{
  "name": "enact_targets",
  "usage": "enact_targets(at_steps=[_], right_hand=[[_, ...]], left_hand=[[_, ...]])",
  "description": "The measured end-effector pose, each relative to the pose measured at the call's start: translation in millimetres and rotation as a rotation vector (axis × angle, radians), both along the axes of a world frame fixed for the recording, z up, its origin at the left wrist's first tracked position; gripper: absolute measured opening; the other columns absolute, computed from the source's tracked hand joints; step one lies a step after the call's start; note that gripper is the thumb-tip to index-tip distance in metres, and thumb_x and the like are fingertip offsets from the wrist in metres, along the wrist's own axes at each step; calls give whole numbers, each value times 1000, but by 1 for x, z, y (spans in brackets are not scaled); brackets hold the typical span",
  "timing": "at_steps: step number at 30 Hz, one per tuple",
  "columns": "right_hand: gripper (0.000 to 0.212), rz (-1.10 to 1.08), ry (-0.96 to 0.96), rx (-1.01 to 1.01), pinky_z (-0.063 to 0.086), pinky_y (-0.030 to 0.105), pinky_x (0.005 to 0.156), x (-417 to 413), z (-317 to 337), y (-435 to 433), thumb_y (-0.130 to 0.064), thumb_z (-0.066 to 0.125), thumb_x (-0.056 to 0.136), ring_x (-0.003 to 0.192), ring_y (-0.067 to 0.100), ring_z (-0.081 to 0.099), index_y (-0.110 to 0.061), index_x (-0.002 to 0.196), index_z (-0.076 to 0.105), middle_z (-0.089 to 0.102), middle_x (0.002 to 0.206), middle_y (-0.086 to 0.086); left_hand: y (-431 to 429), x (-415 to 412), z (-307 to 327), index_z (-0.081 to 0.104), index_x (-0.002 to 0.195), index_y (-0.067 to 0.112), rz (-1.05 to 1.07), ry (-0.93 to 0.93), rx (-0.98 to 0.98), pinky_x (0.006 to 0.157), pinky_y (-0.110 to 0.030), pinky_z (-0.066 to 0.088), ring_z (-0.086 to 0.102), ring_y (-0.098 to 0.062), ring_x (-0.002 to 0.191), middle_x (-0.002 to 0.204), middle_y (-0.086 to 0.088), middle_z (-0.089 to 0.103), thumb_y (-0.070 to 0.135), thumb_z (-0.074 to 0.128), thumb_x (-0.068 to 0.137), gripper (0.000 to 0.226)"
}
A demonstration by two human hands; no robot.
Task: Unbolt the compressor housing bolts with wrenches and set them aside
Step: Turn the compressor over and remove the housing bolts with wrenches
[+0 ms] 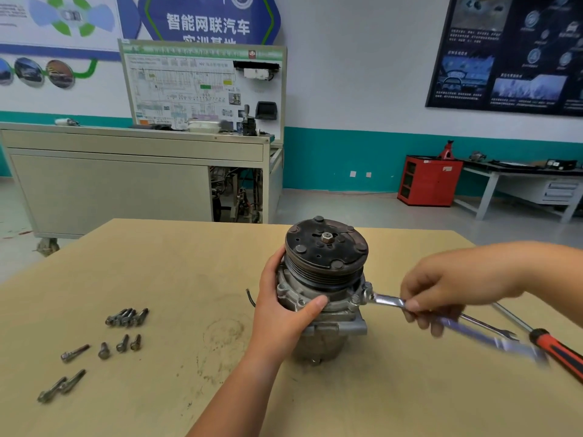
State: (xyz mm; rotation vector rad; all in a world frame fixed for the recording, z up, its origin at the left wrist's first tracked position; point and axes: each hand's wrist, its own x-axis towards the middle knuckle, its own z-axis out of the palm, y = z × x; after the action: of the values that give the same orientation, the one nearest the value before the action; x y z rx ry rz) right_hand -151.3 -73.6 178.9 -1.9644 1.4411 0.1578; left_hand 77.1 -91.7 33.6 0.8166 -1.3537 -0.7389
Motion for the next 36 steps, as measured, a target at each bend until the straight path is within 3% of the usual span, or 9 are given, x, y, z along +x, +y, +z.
enact_targets(at_steps=[3,7,10,16,20,24,27,32,36], right_hand=[[20,-137,-322,228,54,23,63,2,-20,21,-21,39,101,78,23,72,-10,92,53,72,79,2],[21,-270,-672,314,53,24,52,22,-36,44,-24,38,99,65,24,71,-8,91,50,71,73,12],[22,-333,-752,291,50,21,45,32,-37,47,-23,38,100,54,22,69,-8,89,51,68,62,9],[27,-355,-774,292,49,20,44,47,-43,45,-26,37,101,51,19,67,-9,85,51,66,57,5],[35,-285,-482,173,46,18,42,33,-28,31,-35,42,98,39,11,56,-12,77,59,57,46,-3],[42,-48,149,-361,43,20,54,20,-1,8,-57,50,85,48,4,52,-22,66,63,57,50,-9],[35,113,313,-695,40,24,60,17,0,-3,-60,47,84,65,5,52,-31,78,64,60,69,-9],[16,-65,-223,-69,51,20,62,0,-8,12,-25,49,96,66,7,67,-18,85,59,69,70,-4],[22,-132,-487,132,53,23,61,17,-35,36,-24,39,100,72,20,71,-11,84,47,71,73,2]], left_hand=[[-1,0,-1,40,124,63,0,-4,-10,104,-32,44,51,-2,123,133,22,51,45,80,56,81],[-2,0,-3,40,122,66,18,-3,-26,101,-22,45,51,1,122,130,28,51,47,79,55,80],[-4,0,-2,40,120,67,23,5,-36,97,-13,44,51,2,122,128,29,52,49,79,53,80],[-3,-2,-2,41,127,52,10,22,-44,104,-26,43,50,-1,124,131,26,52,47,79,53,83],[-3,-2,-3,41,125,56,12,34,-33,102,-20,43,51,0,123,131,25,53,46,79,52,82],[-3,-2,-2,42,118,65,5,31,-18,99,-16,44,52,3,120,127,29,54,45,79,51,79],[-3,-2,-2,43,117,67,9,34,-25,94,-10,43,53,4,118,124,33,54,44,78,52,77],[-2,-1,-2,42,116,68,11,29,-25,94,-11,44,53,4,118,123,33,54,44,78,52,77],[-2,-2,-2,41,118,68,16,22,-26,97,-14,44,52,2,120,125,30,53,45,78,52,78]])
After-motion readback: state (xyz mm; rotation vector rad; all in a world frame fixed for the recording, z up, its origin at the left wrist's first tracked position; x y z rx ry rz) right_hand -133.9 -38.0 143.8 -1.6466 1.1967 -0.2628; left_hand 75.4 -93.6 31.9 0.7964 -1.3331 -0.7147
